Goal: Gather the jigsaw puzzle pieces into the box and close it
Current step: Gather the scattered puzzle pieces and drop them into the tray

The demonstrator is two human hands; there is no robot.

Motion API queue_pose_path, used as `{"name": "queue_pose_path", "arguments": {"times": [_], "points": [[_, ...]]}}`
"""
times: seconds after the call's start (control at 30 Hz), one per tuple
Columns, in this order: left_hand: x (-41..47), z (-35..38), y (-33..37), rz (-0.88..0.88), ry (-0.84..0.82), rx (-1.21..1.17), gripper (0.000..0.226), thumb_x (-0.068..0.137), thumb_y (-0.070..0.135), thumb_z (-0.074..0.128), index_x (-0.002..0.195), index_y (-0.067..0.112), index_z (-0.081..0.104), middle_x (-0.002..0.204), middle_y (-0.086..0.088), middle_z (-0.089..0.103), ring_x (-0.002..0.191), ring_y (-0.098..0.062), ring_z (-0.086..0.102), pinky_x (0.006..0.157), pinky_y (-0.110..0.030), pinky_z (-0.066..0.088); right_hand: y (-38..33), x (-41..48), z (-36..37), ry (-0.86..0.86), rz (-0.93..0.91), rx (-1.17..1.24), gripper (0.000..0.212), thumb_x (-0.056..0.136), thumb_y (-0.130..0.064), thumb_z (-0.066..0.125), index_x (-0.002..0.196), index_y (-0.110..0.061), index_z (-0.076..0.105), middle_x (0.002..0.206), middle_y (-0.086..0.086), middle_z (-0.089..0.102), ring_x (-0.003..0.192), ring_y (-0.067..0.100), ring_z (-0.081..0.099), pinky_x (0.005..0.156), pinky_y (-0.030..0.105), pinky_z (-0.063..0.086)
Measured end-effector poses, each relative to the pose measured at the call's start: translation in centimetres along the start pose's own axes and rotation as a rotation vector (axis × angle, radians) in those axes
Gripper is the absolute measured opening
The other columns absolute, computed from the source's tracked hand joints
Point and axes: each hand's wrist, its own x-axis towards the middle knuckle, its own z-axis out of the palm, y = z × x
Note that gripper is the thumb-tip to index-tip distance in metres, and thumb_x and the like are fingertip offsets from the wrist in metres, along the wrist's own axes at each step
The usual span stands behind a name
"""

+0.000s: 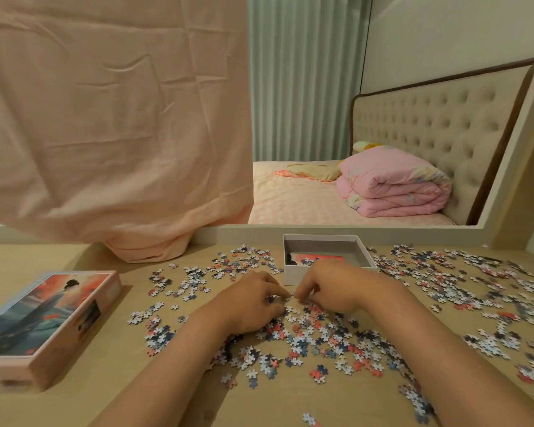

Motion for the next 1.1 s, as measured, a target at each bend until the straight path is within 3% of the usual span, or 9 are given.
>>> {"name": "queue_pose_path", "arguments": {"times": [0.13,0.3,0.4,0.47,0.57,0.67,0.87,1.03,1.1], "points": [[-0.6,-0.6,0.1,0.029,-0.024,-0.023,0.039,0.090,0.048,0.056,0.127,0.039,0.060,0.129,0.012,0.049,0.125,-0.010,0.037,0.106,-0.037,0.035,-0.7,-0.8,-0.6,-0.026,-0.032,0.074,0.033,0.094,-0.010,0.058,0.119,-0.027,0.072,0.115,-0.011,0.071,0.091,0.002,0.064,0.081,0.021,0.049],[-0.6,-0.2,0.9,0.066,-0.113,0.048,0.055,0.088,0.058,0.057,0.138,0.036,0.052,0.136,0.011,0.042,0.126,-0.010,0.030,0.109,-0.036,0.030,0.1,-1.0,0.6,-0.081,0.073,-0.041,0.039,0.090,-0.011,0.060,0.128,-0.018,0.063,0.130,0.001,0.065,0.114,0.021,0.063,0.101,0.039,0.051],[-0.7,-0.9,1.3,0.082,-0.106,-0.019,0.050,0.085,0.056,0.063,0.131,0.037,0.058,0.129,0.012,0.047,0.123,-0.010,0.039,0.104,-0.033,0.036,-0.5,-2.0,0.1,-0.106,0.035,0.034,0.038,0.093,-0.012,0.059,0.128,-0.027,0.066,0.125,-0.007,0.067,0.108,0.010,0.063,0.096,0.028,0.050],[-0.8,-1.5,1.3,0.044,-0.124,-0.009,0.065,0.078,0.062,0.067,0.136,0.037,0.052,0.132,0.012,0.044,0.124,-0.012,0.043,0.104,-0.037,0.040,-0.4,-2.6,-0.7,-0.089,0.048,0.057,0.038,0.094,-0.022,0.064,0.131,-0.029,0.063,0.125,-0.007,0.065,0.107,0.009,0.061,0.091,0.024,0.047],[-1.0,-2.0,1.0,-0.045,-0.223,0.092,0.088,0.068,0.073,0.067,0.145,0.040,0.038,0.137,0.011,0.032,0.131,-0.014,0.031,0.110,-0.046,0.035,0.6,-3.3,-1.3,-0.147,0.167,0.042,0.067,0.077,-0.047,0.079,0.138,-0.036,0.052,0.131,-0.005,0.057,0.101,0.014,0.064,0.087,0.029,0.054],[-1.0,-1.7,0.8,-0.046,-0.238,0.123,0.078,0.073,0.071,0.065,0.141,0.043,0.042,0.130,0.009,0.033,0.128,-0.016,0.031,0.109,-0.046,0.035,0.5,-3.2,-0.7,-0.232,0.236,0.011,0.087,0.060,-0.058,0.086,0.136,-0.041,0.049,0.140,-0.003,0.052,0.103,0.021,0.066,0.092,0.039,0.055],[-0.9,-1.2,1.4,0.084,-0.099,0.047,0.049,0.083,0.052,0.069,0.129,0.036,0.060,0.112,0.008,0.047,0.105,-0.012,0.049,0.089,-0.028,0.042,-1.2,-2.2,0.8,-0.098,0.122,0.085,0.068,0.076,-0.044,0.082,0.137,-0.028,0.055,0.133,-0.001,0.059,0.115,0.019,0.058,0.095,0.031,0.047],[-0.9,-2.2,1.1,-0.033,-0.194,0.075,0.076,0.074,0.068,0.068,0.140,0.038,0.047,0.127,0.008,0.041,0.118,-0.014,0.045,0.101,-0.039,0.044,-1.0,-1.9,1.3,-0.086,0.163,0.087,0.091,0.072,-0.058,0.080,0.147,-0.021,0.044,0.139,0.000,0.055,0.121,0.021,0.056,0.097,0.033,0.047],[-1.0,-2.2,1.2,-0.045,-0.240,0.137,0.073,0.078,0.065,0.066,0.141,0.036,0.046,0.127,0.006,0.039,0.117,-0.015,0.043,0.102,-0.040,0.043,-1.2,-1.7,1.7,-0.069,0.158,0.077,0.092,0.072,-0.058,0.079,0.148,-0.020,0.043,0.141,-0.001,0.054,0.123,0.022,0.055,0.098,0.034,0.046]]}}
